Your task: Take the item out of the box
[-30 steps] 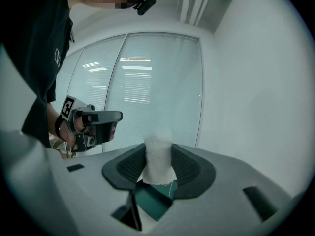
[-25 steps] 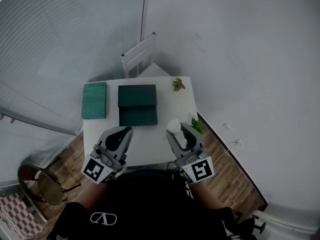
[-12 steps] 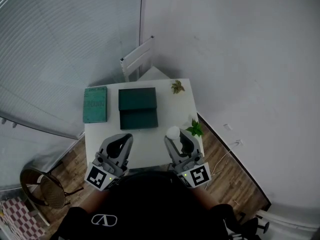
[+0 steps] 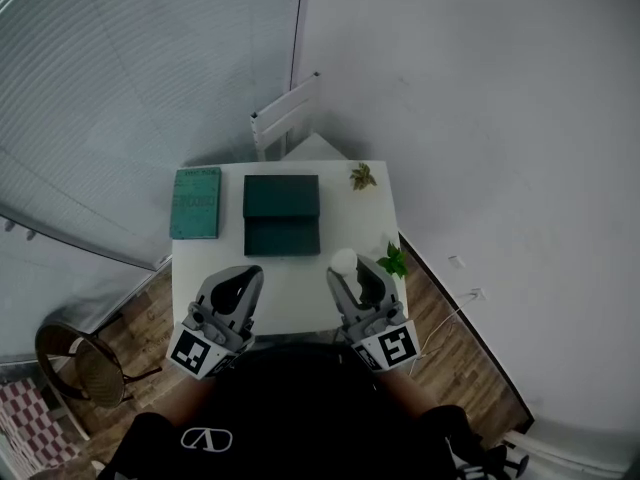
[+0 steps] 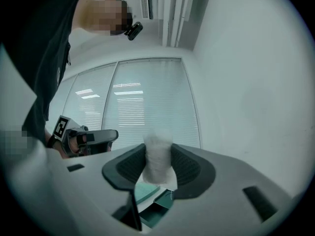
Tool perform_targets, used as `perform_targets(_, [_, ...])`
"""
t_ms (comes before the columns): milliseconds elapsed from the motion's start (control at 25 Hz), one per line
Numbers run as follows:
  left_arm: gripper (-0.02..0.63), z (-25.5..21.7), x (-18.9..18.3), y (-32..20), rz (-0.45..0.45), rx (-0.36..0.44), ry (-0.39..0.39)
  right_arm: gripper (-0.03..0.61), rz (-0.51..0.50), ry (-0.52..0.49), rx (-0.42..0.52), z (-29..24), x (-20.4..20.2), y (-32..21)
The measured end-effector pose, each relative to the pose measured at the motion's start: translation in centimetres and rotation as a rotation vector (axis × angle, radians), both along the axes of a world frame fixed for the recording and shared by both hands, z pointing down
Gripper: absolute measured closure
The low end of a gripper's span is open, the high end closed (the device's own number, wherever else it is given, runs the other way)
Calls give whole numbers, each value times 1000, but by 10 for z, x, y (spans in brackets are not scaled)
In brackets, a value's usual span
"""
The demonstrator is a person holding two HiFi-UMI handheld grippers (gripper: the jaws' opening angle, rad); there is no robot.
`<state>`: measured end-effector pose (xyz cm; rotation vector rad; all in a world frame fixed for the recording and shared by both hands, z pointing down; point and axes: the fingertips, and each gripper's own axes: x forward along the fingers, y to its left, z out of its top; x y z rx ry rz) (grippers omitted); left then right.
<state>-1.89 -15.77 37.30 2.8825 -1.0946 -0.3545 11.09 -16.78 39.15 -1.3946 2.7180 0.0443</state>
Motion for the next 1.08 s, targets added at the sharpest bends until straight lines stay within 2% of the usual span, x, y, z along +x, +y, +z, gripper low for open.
perform_targets(1080, [609, 4, -1, -8, -28, -22, 5, 411, -61, 2, 5, 0, -15, -7])
